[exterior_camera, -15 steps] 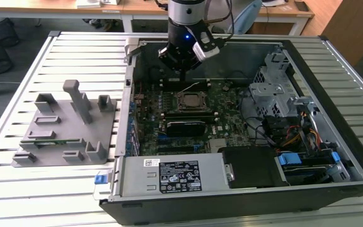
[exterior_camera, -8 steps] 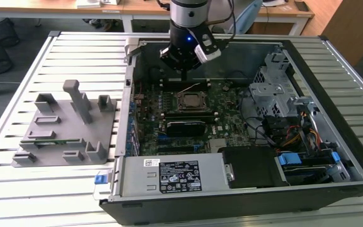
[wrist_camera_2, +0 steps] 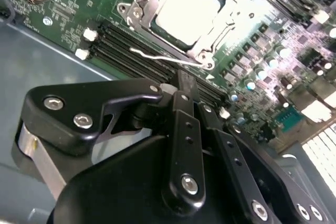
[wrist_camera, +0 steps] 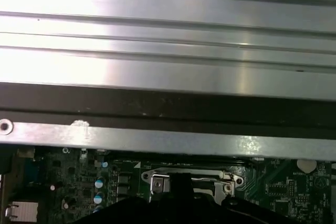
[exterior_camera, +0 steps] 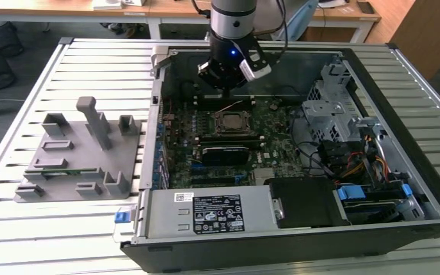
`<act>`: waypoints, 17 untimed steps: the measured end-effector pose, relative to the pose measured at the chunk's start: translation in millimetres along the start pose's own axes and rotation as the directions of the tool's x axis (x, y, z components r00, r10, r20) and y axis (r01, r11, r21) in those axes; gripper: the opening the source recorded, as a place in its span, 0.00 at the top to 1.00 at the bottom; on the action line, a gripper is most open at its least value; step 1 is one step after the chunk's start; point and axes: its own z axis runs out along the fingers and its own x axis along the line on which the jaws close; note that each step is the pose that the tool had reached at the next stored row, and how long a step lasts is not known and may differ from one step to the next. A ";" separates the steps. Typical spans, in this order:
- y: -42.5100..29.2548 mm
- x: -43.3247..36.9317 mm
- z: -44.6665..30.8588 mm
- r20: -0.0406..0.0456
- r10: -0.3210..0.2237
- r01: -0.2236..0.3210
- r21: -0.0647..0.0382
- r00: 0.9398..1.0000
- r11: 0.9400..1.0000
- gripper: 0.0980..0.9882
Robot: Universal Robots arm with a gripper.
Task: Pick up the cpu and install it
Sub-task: 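Install the first cpu locking lever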
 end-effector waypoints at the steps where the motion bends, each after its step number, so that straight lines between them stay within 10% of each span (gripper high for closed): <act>1: -0.3 -0.6 0.6 0.000 0.000 0.000 0.000 1.000 1.000 0.99; 17: 3.3 -12.0 11.5 0.001 0.018 -0.018 0.000 1.000 1.000 0.99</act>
